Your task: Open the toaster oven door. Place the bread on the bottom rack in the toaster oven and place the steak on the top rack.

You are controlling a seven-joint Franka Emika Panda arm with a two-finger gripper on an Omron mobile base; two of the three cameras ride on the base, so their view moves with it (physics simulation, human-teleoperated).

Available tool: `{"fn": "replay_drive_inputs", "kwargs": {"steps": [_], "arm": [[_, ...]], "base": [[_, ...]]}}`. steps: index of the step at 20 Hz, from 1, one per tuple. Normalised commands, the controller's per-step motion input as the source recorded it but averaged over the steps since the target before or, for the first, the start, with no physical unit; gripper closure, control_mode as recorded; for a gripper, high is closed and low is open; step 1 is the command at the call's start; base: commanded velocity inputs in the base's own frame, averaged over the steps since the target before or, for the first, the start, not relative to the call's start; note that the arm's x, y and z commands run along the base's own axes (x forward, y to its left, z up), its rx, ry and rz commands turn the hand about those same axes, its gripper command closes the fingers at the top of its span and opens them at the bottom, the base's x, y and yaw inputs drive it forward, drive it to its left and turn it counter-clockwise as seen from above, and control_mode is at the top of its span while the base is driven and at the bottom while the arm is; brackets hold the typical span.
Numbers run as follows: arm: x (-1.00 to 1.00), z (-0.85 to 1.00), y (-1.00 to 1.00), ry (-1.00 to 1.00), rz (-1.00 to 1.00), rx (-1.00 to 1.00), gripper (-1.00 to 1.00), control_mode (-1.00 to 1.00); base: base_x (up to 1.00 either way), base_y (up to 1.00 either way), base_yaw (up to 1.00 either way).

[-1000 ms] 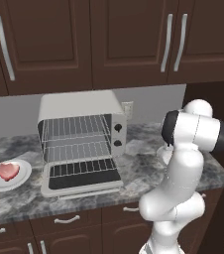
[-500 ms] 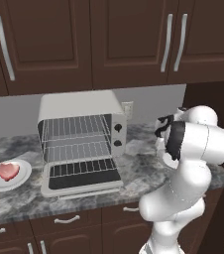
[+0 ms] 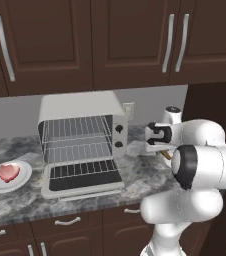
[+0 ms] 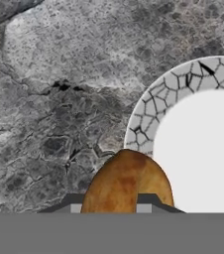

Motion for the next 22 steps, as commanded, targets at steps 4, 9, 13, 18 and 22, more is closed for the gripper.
{"fn": "replay_drive_inputs", "kwargs": {"steps": [4, 9, 13, 18, 22], "arm": [[-0.19, 0.17, 0.63, -0.09, -0.02, 0.00, 1.00, -1.00], [-0.03, 0.17, 0.68, -0.04, -0.01, 0.00, 1.00, -1.00], [0.00, 0.18, 0.75, 0.00, -0.02, -0.03, 1.00, -1.00], [0.00, 0.11, 0.72, 0.00, -0.02, -0.01, 1.00, -1.00], [0.00, 0.09, 0.72, 0.00, 0.00, 0.00, 1.00, -1.00]], "base": [[0.00, 0.00, 0.00], [0.00, 0.00, 0.00], [0.00, 0.00, 0.00], [0.00, 0.00, 0.00], [0.00, 0.00, 0.00]]}}
